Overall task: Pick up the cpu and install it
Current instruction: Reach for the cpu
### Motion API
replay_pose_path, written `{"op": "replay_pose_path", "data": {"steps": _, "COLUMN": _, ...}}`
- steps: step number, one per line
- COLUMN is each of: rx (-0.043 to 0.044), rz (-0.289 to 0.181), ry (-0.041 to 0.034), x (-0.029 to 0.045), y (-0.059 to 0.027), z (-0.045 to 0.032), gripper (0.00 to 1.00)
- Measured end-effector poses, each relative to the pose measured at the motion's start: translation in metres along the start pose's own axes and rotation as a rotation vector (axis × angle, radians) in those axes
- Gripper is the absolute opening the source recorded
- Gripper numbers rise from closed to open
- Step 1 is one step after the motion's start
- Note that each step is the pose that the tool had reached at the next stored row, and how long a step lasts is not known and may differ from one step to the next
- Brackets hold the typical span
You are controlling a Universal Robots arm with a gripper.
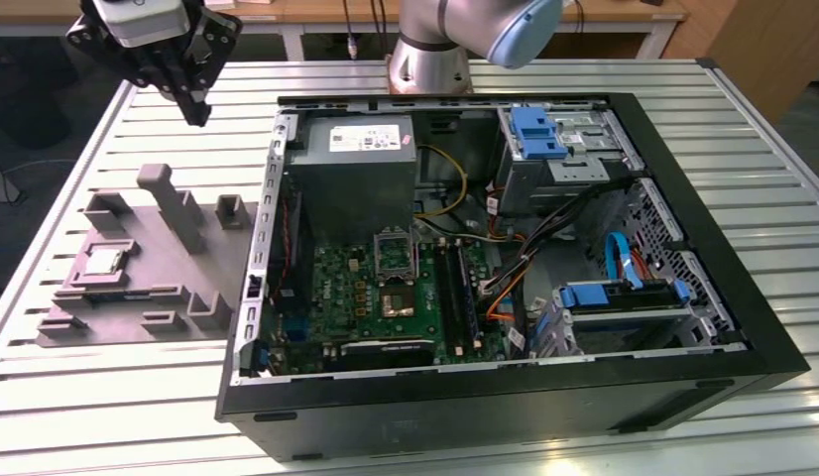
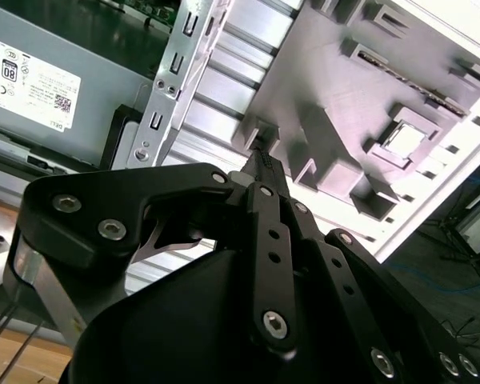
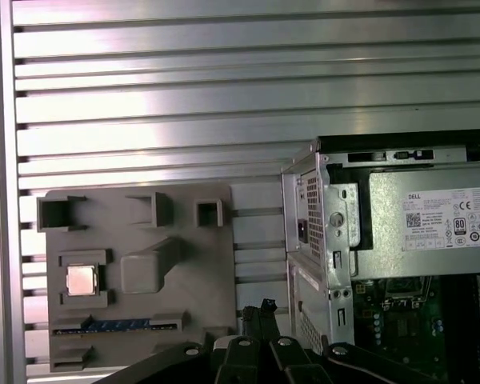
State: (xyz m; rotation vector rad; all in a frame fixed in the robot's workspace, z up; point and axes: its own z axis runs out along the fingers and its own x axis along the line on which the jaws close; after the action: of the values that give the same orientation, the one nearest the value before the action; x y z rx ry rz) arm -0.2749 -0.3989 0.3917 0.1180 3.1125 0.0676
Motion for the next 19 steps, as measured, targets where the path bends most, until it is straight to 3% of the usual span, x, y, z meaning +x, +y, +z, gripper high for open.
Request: {"op": "replay_pose_path", "data": {"steps": 19, "rx": 0.0, "rz": 0.0, "ry": 0.0, "x": 0.0099, "y": -0.0008, "z": -0.0002, "gripper": 0.11}}
